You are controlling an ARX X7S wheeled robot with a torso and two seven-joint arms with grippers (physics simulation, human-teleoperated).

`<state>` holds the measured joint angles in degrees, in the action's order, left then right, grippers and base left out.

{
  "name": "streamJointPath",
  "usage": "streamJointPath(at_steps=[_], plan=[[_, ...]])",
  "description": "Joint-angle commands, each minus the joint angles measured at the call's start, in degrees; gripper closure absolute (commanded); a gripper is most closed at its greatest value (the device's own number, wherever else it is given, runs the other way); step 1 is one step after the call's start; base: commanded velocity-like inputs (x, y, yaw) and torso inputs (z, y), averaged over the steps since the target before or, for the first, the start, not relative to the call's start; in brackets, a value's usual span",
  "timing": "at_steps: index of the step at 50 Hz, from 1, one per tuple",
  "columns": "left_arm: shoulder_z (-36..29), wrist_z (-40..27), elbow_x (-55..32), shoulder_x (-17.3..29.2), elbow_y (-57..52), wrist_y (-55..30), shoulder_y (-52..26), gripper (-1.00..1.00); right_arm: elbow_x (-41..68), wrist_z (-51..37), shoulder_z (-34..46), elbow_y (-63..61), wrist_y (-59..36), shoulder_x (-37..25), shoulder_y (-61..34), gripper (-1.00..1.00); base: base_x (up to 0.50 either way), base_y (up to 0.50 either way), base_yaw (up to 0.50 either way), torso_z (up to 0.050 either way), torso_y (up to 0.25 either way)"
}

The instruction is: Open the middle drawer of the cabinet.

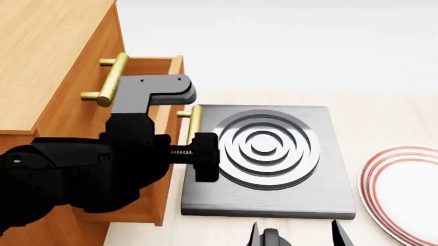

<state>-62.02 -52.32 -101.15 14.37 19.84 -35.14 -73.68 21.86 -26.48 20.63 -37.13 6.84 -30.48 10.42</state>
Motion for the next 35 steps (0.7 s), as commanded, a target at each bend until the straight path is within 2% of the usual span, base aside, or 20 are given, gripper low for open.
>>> streamJointPath(at_steps=[1, 35], plan=[[-1.78, 3.22, -8.4, -1.4, -1.62, 1.47, 3.21, -1.0, -0.09, -0.04, 0.13, -0.03, -0.04, -0.02, -0.12, -1.0, 0.0, 0.0, 0.0, 0.0, 0.0], [-2.94, 15.35, -2.38, -3.76, -0.78, 2.19, 0.93, -1.0, 0.0, -0.3, 0.33, -0.07, 0.2, -0.34, -0.06, -1.0, 0.0, 0.0, 0.0, 0.0, -0.004]])
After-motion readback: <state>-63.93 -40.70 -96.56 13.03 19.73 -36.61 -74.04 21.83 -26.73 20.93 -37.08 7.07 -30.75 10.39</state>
